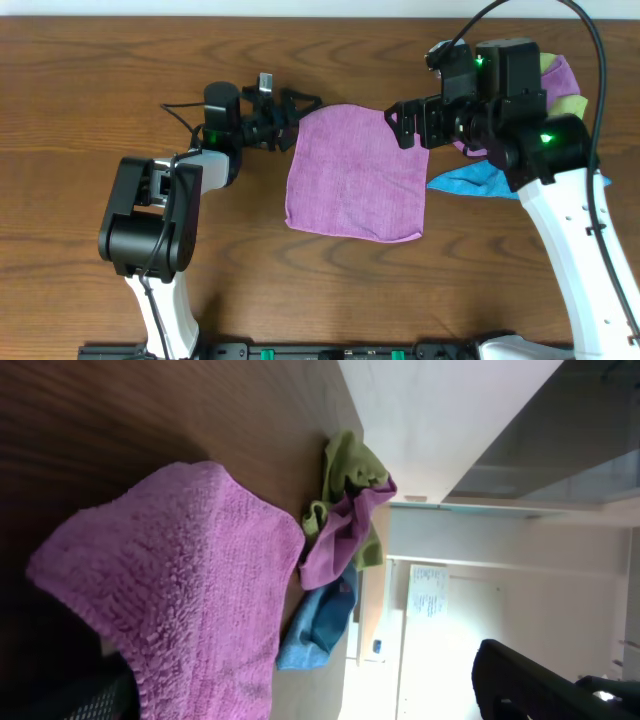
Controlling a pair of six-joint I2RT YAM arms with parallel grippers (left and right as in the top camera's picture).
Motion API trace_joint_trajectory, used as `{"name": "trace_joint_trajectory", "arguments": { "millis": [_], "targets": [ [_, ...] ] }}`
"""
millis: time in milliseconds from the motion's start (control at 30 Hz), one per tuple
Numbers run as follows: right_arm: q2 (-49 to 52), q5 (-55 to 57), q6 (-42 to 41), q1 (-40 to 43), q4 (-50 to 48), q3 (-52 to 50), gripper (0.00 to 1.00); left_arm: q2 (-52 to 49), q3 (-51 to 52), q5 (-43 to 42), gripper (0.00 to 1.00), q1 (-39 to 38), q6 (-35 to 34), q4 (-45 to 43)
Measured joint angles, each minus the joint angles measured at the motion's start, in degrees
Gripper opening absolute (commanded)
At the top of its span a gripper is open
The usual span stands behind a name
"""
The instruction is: Fold the cloth
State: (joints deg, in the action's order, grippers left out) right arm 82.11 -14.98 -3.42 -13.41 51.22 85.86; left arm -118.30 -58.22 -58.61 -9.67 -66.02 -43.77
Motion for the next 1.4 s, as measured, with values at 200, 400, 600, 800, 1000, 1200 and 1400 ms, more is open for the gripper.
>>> {"name": "trace_joint_trajectory", "arguments": {
  "millis": [200,400,600,800,1000,1200,1400],
  "targets": [
    [0.0,0.0,0.0,0.0,0.4,0.0,0.99,0.0,0.0,-1.2,0.95,0.0,2.8,-4.3],
    [0.0,0.0,0.0,0.0,2.5,0.0,0.99,0.0,-0.2,-4.6,0.96,1.0,12.2,0.8],
    [0.0,0.0,0.0,0.0,4.1,0.0,0.99,0.0,-0.2,-6.6,0.96,7.4,19.0,4.2],
    [0.0,0.0,0.0,0.0,4.2,0.0,0.99,0.0,-0.2,-9.9,0.96,10.7,20.8,4.9],
    [0.0,0.0,0.0,0.0,4.0,0.0,0.99,0.0,-0.3,-10.5,0.96,8.5,25.4,14.4],
    [0.0,0.0,0.0,0.0,3.9,0.0,0.99,0.1,-0.3,-6.8,0.96,7.5,30.4,20.9],
    [0.0,0.0,0.0,0.0,3.8,0.0,0.99,0.1,-0.3,-1.5,0.95,7.2,32.8,26.6]
  ]
}}
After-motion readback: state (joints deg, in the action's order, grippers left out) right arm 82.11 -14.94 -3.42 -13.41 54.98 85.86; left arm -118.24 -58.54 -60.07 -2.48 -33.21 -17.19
